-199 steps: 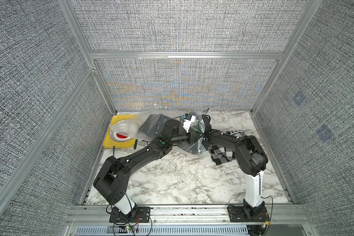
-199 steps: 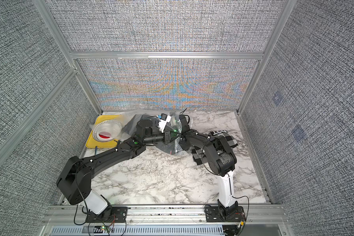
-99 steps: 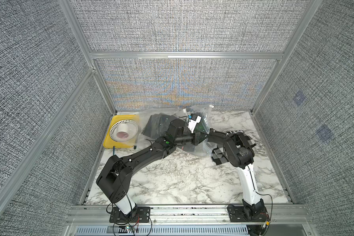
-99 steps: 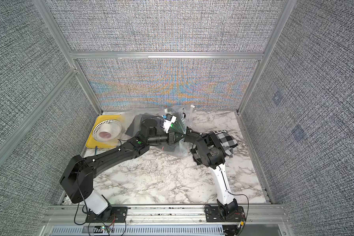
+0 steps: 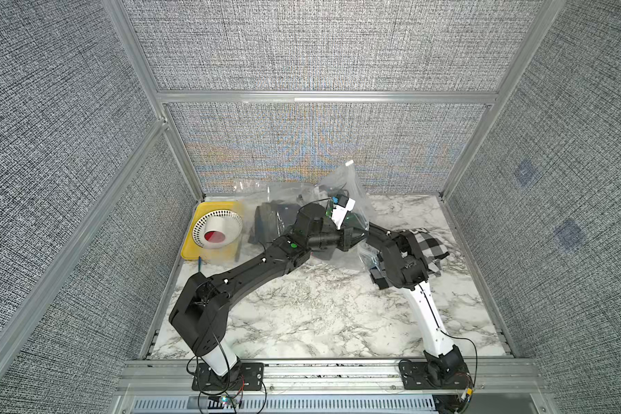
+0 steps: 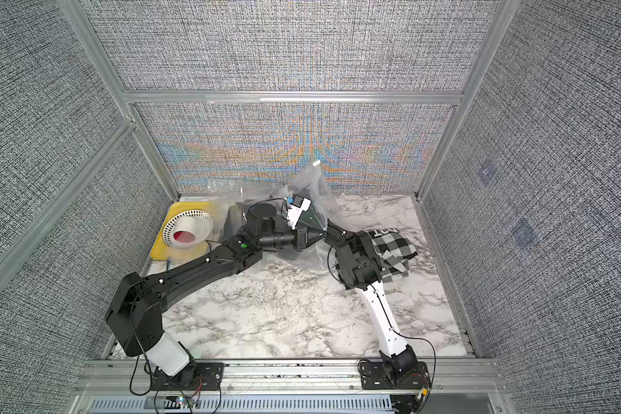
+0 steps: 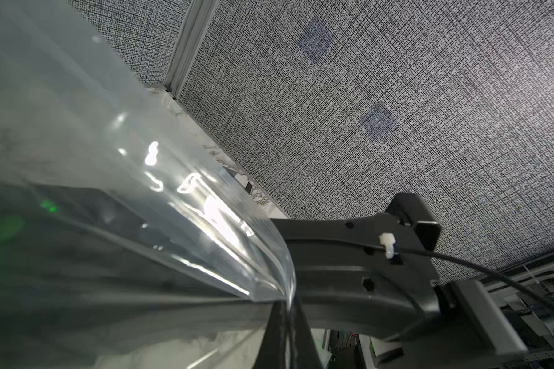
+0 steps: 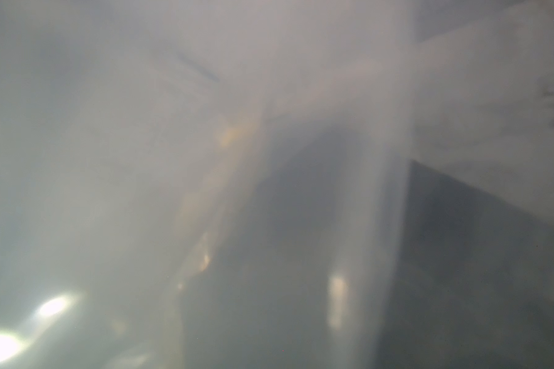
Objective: Place the folded shirt into the vacuum bag
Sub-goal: Adjust the vacuum bag at the center of the board.
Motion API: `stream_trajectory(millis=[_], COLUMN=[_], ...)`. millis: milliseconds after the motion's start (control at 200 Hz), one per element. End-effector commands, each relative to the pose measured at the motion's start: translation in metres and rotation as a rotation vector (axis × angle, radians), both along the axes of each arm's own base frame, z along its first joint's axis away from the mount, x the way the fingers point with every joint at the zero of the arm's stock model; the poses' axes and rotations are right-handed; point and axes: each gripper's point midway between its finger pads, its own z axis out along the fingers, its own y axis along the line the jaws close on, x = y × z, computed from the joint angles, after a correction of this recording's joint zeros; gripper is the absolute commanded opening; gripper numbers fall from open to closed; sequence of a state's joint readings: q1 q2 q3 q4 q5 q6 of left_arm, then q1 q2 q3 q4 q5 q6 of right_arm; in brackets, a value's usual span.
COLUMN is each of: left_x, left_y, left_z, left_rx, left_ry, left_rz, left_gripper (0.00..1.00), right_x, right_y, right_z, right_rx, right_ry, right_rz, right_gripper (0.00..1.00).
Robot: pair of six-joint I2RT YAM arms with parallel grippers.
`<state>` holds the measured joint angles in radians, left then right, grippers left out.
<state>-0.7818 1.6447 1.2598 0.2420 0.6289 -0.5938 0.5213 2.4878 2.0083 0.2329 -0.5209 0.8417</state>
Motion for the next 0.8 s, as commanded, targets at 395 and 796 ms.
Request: stream_trajectory(millis=[395,796], left_x=[-0.018,-0.033], left_y=[-0.008,-0.013], left_z=[0.012,0.035], left_rx=[0.054,0.009], left_ry=[-0.069,-0.082], left_rz=[-0.114,-0.234], left_gripper=[0.0,0.0], right_x=[-0.061,-0.06], right_y=[0.016,0.044], right_z=[-0.059,-0.027], right_rx=[-0.272,-0.042], right_ry=[0.095,0.049], right_rz=[0.108,0.288], right_gripper=[0.0,0.0])
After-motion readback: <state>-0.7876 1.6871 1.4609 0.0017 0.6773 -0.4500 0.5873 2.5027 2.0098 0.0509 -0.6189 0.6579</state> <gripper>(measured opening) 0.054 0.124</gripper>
